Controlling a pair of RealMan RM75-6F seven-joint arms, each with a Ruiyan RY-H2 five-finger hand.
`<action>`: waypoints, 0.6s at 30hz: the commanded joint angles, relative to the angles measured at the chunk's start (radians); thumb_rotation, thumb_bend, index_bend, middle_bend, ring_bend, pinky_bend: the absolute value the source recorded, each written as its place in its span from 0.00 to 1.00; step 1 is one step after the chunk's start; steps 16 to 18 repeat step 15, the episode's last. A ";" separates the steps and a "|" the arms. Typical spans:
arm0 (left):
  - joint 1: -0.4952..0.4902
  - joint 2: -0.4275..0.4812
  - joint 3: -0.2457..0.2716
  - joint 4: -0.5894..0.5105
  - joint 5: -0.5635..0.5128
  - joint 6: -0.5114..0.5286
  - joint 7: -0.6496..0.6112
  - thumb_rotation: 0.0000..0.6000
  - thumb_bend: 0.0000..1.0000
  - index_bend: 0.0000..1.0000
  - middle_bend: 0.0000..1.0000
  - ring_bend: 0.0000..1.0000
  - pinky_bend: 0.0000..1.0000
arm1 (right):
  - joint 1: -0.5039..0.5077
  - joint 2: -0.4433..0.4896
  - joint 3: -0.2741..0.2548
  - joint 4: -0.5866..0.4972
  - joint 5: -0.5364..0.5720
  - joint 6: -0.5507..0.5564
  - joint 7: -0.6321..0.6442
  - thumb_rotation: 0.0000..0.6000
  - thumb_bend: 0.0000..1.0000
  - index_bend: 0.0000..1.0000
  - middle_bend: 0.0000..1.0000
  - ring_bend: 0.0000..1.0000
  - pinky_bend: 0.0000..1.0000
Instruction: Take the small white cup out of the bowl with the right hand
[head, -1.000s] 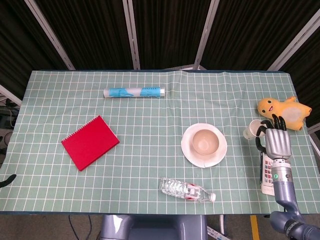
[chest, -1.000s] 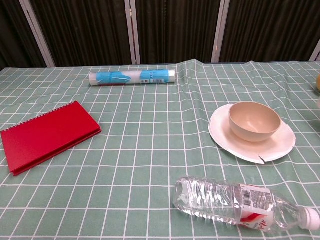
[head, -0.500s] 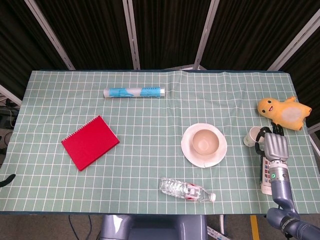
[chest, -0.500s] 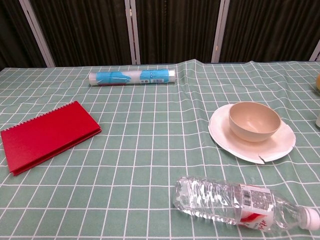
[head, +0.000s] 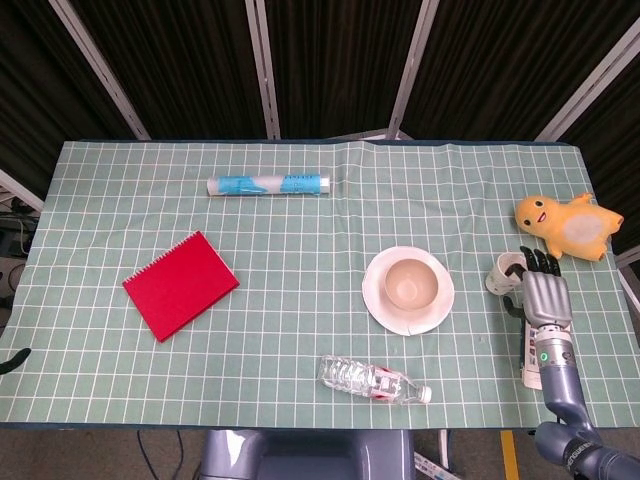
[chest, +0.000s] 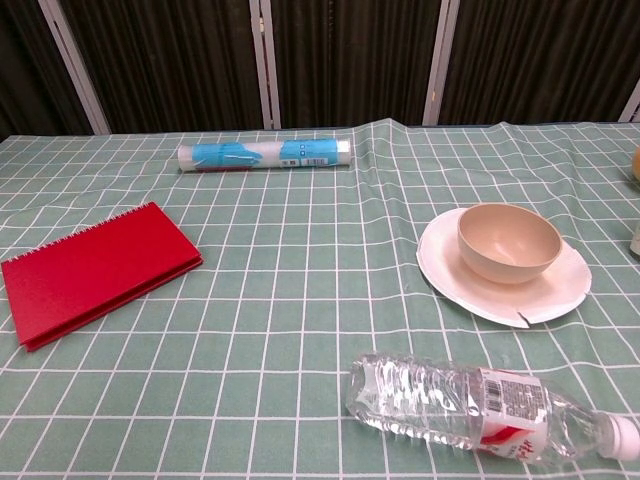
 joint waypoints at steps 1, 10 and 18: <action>0.001 0.000 0.000 0.001 0.001 0.001 0.000 1.00 0.00 0.00 0.00 0.00 0.00 | -0.018 0.029 0.000 -0.051 -0.033 0.053 0.008 1.00 0.18 0.01 0.00 0.00 0.00; 0.003 0.000 -0.001 0.004 0.000 0.005 -0.005 1.00 0.00 0.00 0.00 0.00 0.00 | -0.092 0.110 -0.042 -0.174 -0.141 0.191 0.030 1.00 0.15 0.00 0.00 0.00 0.00; 0.003 0.000 -0.001 0.011 -0.002 0.003 -0.010 1.00 0.00 0.00 0.00 0.00 0.00 | -0.143 0.145 -0.092 -0.197 -0.272 0.302 0.069 1.00 0.15 0.00 0.00 0.00 0.00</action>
